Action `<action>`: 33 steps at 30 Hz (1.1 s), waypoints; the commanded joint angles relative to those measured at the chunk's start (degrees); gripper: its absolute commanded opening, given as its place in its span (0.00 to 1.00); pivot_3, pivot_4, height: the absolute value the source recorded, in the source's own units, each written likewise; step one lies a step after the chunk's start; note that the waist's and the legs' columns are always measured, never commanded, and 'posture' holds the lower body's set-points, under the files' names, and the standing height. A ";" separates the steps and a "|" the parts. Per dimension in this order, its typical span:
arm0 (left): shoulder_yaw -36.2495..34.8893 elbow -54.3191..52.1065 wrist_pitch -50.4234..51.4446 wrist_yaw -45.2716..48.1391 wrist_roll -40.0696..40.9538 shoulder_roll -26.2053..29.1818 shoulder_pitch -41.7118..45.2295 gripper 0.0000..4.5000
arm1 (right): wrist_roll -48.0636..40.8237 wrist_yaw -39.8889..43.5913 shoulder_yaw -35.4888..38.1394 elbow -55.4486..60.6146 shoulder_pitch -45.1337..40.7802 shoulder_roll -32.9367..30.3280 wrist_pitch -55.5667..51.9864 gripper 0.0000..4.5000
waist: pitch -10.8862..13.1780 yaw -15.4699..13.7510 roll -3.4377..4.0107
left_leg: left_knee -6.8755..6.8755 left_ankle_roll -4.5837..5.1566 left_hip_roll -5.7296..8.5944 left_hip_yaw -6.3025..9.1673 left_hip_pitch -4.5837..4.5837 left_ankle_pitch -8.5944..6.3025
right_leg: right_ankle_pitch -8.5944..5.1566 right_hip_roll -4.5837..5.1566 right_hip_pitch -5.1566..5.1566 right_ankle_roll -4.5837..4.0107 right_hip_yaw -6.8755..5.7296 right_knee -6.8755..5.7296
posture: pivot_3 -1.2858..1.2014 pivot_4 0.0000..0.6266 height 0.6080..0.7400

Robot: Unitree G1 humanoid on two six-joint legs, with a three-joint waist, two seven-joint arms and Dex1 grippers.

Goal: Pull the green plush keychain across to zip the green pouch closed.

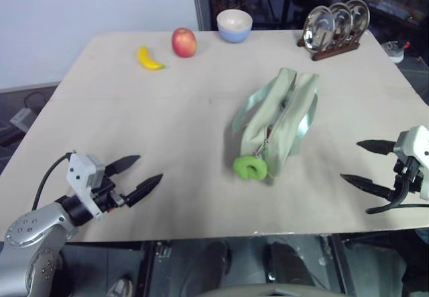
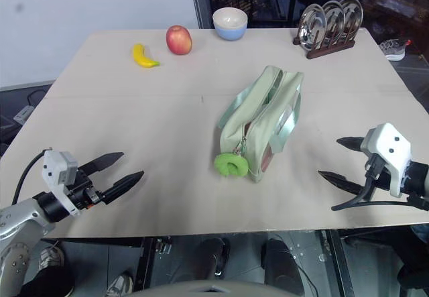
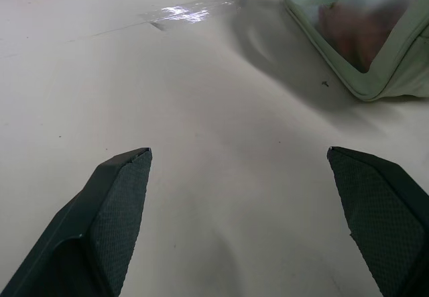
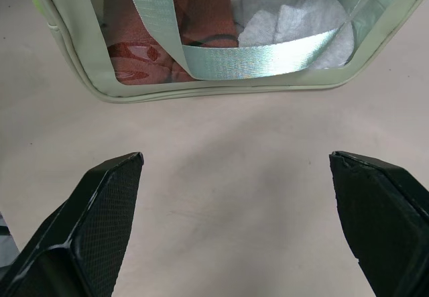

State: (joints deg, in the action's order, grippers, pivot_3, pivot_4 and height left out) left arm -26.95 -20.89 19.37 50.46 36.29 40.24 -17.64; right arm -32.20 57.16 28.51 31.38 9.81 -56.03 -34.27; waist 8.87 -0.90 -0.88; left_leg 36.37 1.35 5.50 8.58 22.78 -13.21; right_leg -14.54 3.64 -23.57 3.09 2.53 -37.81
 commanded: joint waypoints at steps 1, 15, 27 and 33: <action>-1.89 -2.83 0.56 1.41 2.57 1.07 0.25 0.97 | 2.10 0.27 0.01 -0.51 -1.20 -0.98 3.50 1.00 | 0.00 0.00 0.00 | 0.00 0.00 0.00 0.00 0.00 0.00 | 0.00 0.00 0.00 0.00 0.00 0.00 | 0.52 0.24 1.00; 2.60 -7.74 -1.67 16.11 10.93 1.71 5.01 0.97 | 24.86 1.83 -17.50 -10.93 -25.24 -7.89 37.32 1.00 | 0.22 0.47 0.30 | -0.01 0.03 -0.02 -0.34 -0.10 -0.02 | 0.02 0.33 -0.06 0.02 -0.31 -0.02 | 0.52 0.24 1.00; 3.49 -6.50 -3.86 16.78 9.08 0.15 4.85 0.97 | 34.78 10.87 -39.12 -34.68 -53.58 0.54 70.26 1.00 | 0.46 1.53 0.16 | -0.02 -0.15 -0.06 -0.36 -0.04 0.08 | 0.05 0.29 -0.09 0.02 -0.35 0.09 | 0.52 0.24 1.00; 2.85 -7.68 -5.79 14.66 8.29 -1.88 2.75 1.00 | 34.99 13.03 -42.71 -41.93 -59.22 3.82 74.84 0.70 | 0.50 1.67 0.21 | -0.04 -0.16 -0.07 -0.39 -0.06 0.07 | 0.05 0.26 -0.14 0.02 -0.26 0.06 | 0.52 0.24 1.00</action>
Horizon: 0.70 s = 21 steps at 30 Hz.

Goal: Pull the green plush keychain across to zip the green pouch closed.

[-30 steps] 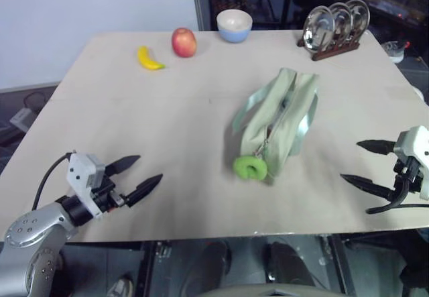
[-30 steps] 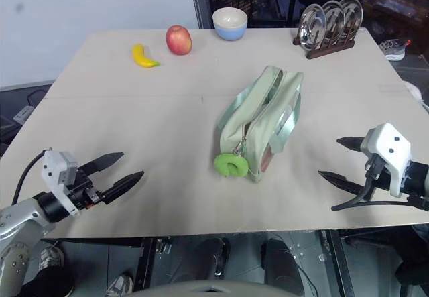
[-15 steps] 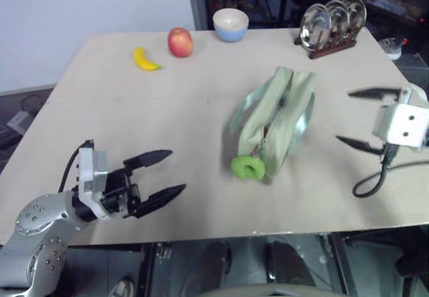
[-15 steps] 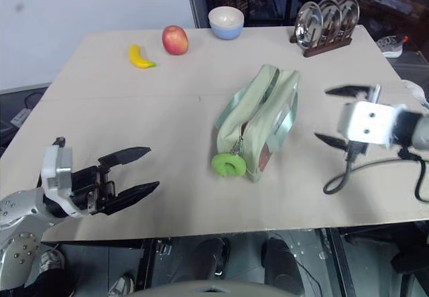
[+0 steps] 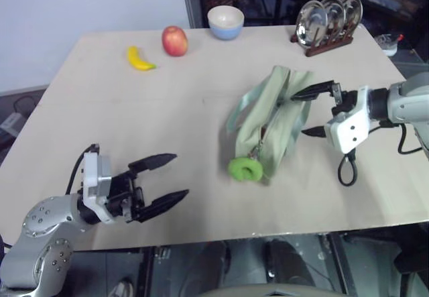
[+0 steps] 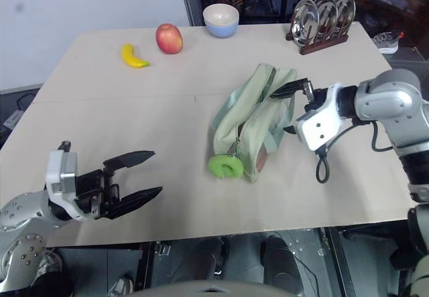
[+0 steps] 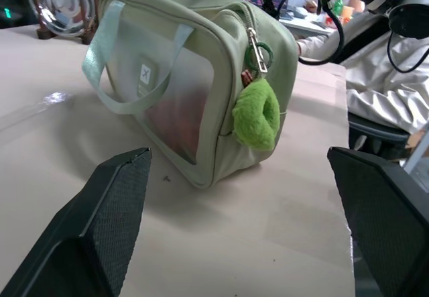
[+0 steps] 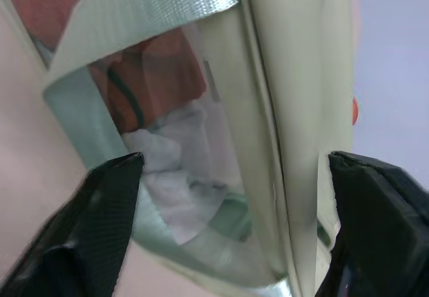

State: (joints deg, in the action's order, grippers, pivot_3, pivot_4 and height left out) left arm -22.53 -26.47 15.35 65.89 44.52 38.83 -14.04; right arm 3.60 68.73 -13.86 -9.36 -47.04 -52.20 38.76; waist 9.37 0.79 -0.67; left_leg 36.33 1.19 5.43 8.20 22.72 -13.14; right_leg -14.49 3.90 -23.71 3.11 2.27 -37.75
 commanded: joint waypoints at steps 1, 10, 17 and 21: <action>-1.52 -2.25 -2.00 -0.94 -0.06 -0.73 -1.18 1.00 | -1.29 2.06 -0.62 -1.64 -2.91 0.16 1.73 0.60 | 0.00 -0.04 0.00 | 0.00 0.00 0.00 0.01 0.00 0.00 | 0.00 0.00 0.00 0.00 0.00 0.00 | 0.52 0.24 1.00; -0.83 -0.27 -4.53 -6.36 -2.27 -4.38 -0.54 1.00 | -3.78 -1.39 1.15 9.79 -2.62 6.24 -30.72 0.01 | 0.01 -0.17 0.02 | 0.00 0.00 0.00 0.06 -0.01 -0.01 | 0.00 0.00 -0.01 -0.01 0.06 -0.08 | 0.52 0.24 1.00; -0.46 2.38 -2.04 -15.76 -3.83 -7.04 2.07 1.00 | 6.53 -11.71 -3.21 28.15 -3.05 14.61 -69.59 0.01 | -0.01 -0.09 0.02 | 0.02 -0.01 0.03 0.06 0.04 -0.02 | 0.01 0.02 -0.11 0.00 0.07 -0.17 | 0.52 0.24 1.00; -0.70 3.84 -0.84 -17.87 -4.00 -6.67 4.10 1.00 | 9.78 -17.59 -4.75 29.30 -6.27 21.26 -79.88 0.01 | -0.01 -0.04 0.03 | 0.02 -0.02 0.03 0.05 0.04 -0.02 | 0.01 0.02 -0.12 0.00 0.06 -0.20 | 0.52 0.24 1.00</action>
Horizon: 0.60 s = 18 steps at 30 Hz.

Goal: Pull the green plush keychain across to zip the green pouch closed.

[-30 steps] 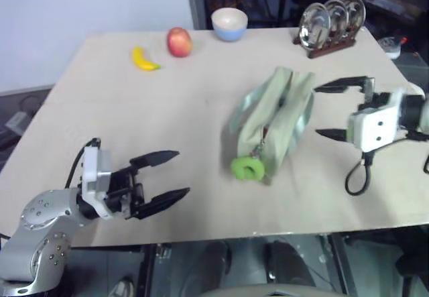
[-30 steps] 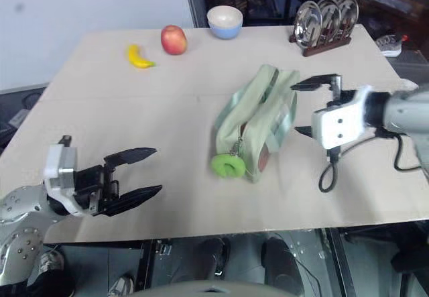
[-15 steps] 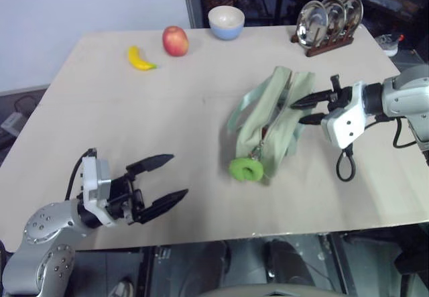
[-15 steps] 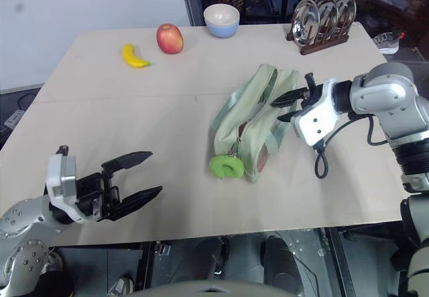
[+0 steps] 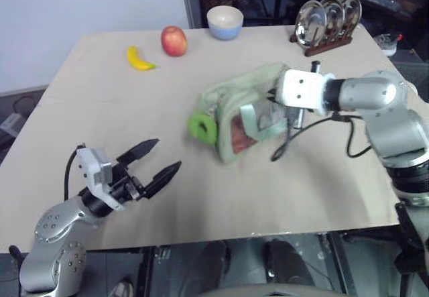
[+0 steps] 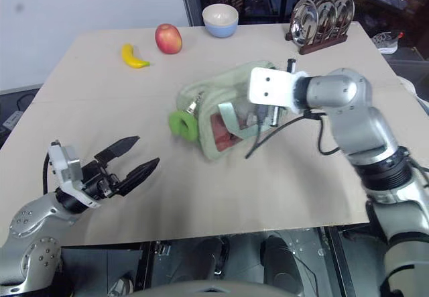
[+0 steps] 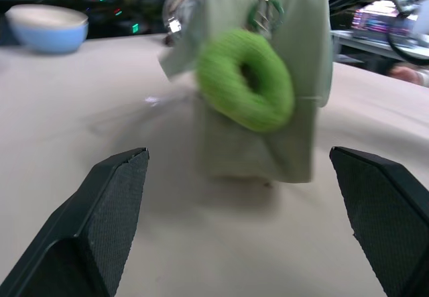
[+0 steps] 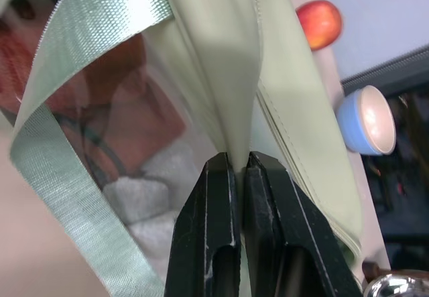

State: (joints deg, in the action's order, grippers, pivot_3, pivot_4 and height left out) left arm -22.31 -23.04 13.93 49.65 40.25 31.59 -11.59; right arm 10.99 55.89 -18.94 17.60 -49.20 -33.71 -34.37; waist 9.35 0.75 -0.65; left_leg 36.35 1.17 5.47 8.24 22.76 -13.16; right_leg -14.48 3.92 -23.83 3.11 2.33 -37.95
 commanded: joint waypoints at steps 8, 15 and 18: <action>0.86 3.09 1.96 -7.32 -3.10 -0.34 6.27 1.00 | 3.87 -10.95 -2.66 2.32 -4.71 10.46 -16.79 0.01 | -0.01 0.13 -0.01 | 0.00 -0.01 0.15 0.03 0.06 0.01 | 0.01 0.08 -0.08 0.00 -0.04 -0.03 | 0.52 0.24 1.00; -0.74 2.58 7.65 -13.86 1.34 -2.70 8.34 1.00 | 2.86 -11.25 -5.83 5.66 -0.88 10.65 -18.07 0.01 | -0.01 0.07 -0.02 | -0.01 -0.01 0.14 0.03 0.06 0.01 | 0.01 0.07 -0.10 0.01 -0.04 -0.04 | 0.52 0.24 1.00; -0.31 3.19 10.71 -17.83 1.66 -3.34 10.14 1.00 | 2.58 -11.76 -6.00 5.25 -0.99 11.07 -17.85 0.01 | -0.02 0.11 -0.03 | 0.00 -0.01 0.14 0.04 0.04 0.01 | 0.02 0.07 -0.10 0.01 -0.05 -0.11 | 0.52 0.24 1.00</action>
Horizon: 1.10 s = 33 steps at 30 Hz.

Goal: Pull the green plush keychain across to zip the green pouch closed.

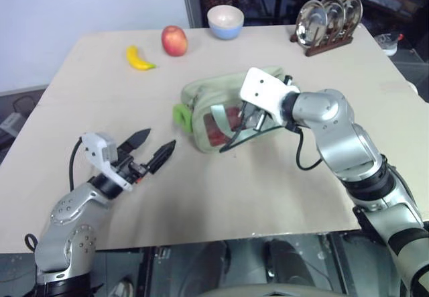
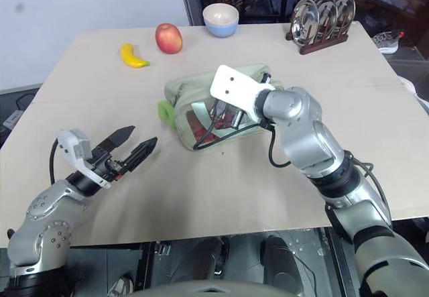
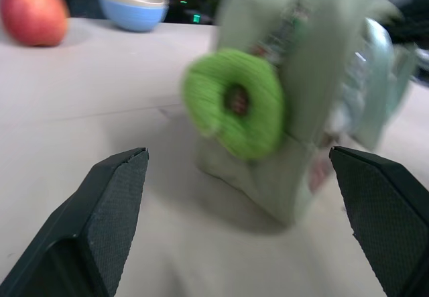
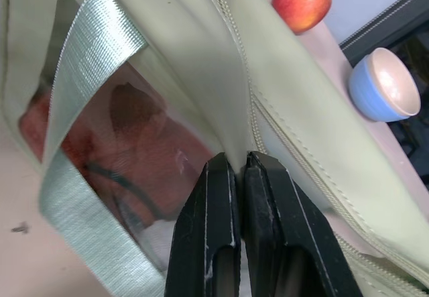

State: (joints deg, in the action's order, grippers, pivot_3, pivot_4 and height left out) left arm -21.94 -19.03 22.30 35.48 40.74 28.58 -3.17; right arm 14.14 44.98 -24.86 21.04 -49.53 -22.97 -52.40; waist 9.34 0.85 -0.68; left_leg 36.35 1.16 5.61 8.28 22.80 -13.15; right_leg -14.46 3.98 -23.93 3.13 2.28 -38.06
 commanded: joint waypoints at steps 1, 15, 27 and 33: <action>-0.62 -0.29 3.60 -5.60 1.41 -0.98 2.73 1.00 | -0.78 -1.04 -0.01 1.71 -0.70 0.56 0.25 0.01 | 0.00 0.05 0.00 | 0.00 0.00 0.00 0.00 -0.01 0.00 | 0.00 -0.01 0.00 0.00 -0.01 -0.02 | 0.52 0.24 1.00; 6.38 5.14 11.06 -15.09 1.74 -10.60 12.32 0.94 | -2.29 -2.15 -0.41 2.82 0.18 1.32 -0.10 0.00 | -0.06 0.08 -0.10 | 0.02 -0.01 0.00 -0.02 -0.02 0.01 | 0.01 -0.04 0.00 0.01 0.02 -0.04 | 0.52 0.24 1.00; 3.64 9.99 7.01 -10.33 1.37 -9.76 16.78 0.01 | -2.83 -3.49 -0.43 4.64 1.55 1.20 -1.91 0.00 | -0.08 0.09 -0.13 | 0.06 -0.01 0.01 -0.01 -0.02 0.01 | 0.01 -0.03 0.01 0.02 0.00 -0.05 | 0.52 0.24 1.00; 4.80 7.05 -4.87 -4.99 -9.91 -1.20 15.50 0.01 | -3.53 -4.37 -0.23 4.82 2.21 1.44 -2.27 0.00 | -0.08 0.13 -0.13 | 0.05 -0.02 0.01 -0.02 -0.01 0.01 | 0.01 -0.03 -0.01 0.02 0.03 -0.03 | 0.52 0.24 1.00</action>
State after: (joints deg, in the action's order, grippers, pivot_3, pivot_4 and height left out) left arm -17.28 -8.49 23.08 27.97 35.22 24.65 12.73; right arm 11.48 40.96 -25.01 23.72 -47.39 -22.02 -54.80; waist 9.25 0.98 -0.81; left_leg 36.39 1.15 5.62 8.26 22.79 -13.15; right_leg -14.45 3.95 -23.94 3.14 2.31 -38.08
